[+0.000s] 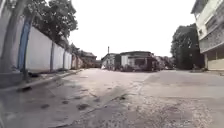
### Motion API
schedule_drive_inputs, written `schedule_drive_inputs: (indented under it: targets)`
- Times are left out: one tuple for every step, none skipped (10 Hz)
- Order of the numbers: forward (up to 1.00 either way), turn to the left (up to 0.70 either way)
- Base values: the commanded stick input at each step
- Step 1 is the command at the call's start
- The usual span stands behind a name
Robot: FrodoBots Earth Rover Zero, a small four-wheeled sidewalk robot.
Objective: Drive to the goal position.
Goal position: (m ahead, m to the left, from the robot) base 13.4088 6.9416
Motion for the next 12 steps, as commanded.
schedule_drive_inputs:
  targets:
    - [0.85,0.00]
    - [0.85,0.00]
    - [0.85,0.00]
    - [0.85,0.00]
    - [0.85,0.00]
    - [0.85,0.00]
    - [0.85,0.00]
    - [0.85,0.00]
    - [0.85,0.00]
    - [0.85,0.00]
    - [0.85,0.00]
    - [0.85,0.00]
